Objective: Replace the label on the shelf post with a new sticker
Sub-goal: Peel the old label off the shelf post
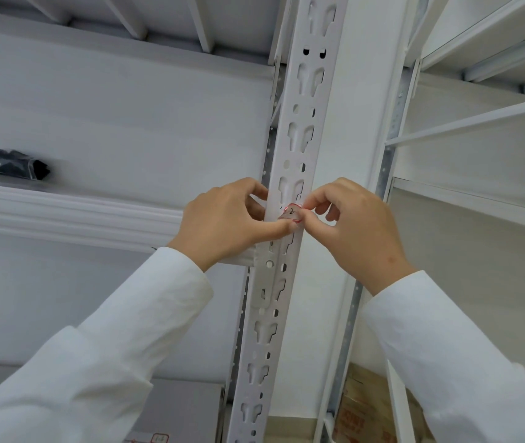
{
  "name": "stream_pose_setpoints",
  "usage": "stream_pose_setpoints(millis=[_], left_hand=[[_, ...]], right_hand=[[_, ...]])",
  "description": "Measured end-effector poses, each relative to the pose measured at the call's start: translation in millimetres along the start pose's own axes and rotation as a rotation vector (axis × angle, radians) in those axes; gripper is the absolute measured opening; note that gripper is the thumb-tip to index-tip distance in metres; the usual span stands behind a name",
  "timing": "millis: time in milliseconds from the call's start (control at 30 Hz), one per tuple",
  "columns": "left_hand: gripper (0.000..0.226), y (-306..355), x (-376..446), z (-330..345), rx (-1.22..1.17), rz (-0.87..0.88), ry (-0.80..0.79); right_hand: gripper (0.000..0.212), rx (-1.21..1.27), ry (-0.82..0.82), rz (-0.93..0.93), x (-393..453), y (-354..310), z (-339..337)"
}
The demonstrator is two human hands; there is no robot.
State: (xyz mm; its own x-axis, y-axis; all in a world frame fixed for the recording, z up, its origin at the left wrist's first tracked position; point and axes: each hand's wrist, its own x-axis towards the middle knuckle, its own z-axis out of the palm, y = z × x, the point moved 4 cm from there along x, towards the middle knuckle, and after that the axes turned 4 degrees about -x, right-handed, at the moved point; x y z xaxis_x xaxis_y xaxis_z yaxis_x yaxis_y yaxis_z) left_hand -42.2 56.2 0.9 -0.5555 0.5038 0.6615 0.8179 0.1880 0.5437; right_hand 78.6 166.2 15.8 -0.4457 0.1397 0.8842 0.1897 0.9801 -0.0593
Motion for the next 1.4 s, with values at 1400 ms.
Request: stream_pose_setpoints(millis=[1400], left_hand=[[0.042, -0.3, 2.4, 2.1, 0.017, -0.027, 0.095]], right_hand=[[0.005, -0.027, 0.183, -0.082, -9.4, -3.5, 2.2]])
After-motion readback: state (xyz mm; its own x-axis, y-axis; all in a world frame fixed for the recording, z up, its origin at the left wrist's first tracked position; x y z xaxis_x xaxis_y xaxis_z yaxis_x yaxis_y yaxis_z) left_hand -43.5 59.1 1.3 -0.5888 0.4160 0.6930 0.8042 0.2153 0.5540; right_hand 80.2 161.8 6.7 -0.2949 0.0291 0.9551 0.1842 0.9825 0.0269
